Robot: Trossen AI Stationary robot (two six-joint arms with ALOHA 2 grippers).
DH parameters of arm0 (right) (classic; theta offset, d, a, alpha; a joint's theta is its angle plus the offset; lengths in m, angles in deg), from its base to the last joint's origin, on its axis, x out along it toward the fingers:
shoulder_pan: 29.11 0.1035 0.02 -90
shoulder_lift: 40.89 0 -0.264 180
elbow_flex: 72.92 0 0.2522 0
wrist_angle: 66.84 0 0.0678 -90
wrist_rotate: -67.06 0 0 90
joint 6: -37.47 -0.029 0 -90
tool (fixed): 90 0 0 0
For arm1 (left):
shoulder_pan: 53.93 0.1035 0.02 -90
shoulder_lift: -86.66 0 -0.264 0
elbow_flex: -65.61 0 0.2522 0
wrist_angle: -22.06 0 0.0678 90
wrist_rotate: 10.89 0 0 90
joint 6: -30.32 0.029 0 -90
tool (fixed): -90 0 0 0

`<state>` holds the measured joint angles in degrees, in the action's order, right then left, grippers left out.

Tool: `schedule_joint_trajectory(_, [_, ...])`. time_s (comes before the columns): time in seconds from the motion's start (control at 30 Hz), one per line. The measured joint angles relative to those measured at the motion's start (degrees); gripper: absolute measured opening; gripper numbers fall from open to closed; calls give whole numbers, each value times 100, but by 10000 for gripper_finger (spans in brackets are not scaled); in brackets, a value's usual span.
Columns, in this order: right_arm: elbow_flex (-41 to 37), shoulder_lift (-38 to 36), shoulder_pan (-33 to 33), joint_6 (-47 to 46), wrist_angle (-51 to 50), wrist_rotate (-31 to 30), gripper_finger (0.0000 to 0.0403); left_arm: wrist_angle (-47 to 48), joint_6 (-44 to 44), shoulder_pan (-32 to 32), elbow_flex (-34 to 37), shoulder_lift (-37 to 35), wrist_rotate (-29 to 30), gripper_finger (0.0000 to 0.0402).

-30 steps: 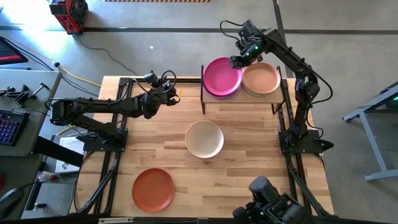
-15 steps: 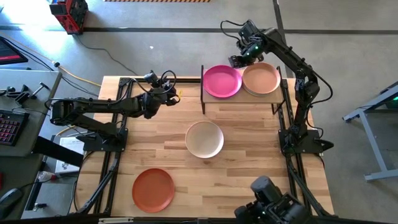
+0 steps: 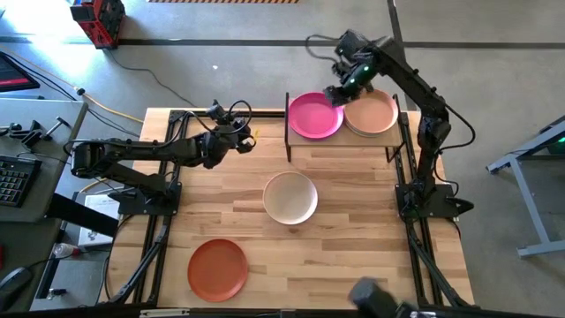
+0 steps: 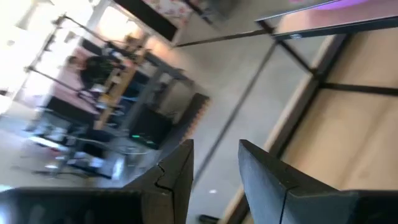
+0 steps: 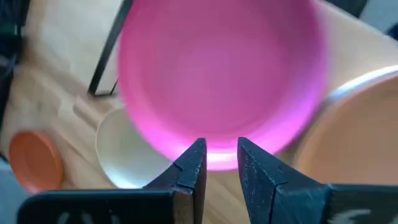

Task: Place and stack plates onto a shelf
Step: Stack the pink plate on top of the violet plate, then stack the white plate on top of the pink plate

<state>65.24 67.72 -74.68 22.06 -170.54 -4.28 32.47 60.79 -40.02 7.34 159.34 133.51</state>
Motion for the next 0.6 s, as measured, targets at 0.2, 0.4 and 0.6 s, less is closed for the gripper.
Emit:
schedule_joint_trajectory(0.2, [-42,-25,1036,297,-12,-1,67,945,-1114,2,0,0,-932,117])
schedule_joint_trajectory(0.4, [-210,-27,2133,784,23,-3,67,1634,-1969,4,0,2,-1765,117])
schedule_joint_trajectory(0.6, [-629,-29,3056,797,305,-53,67,1676,-2303,4,0,2,-2204,117])
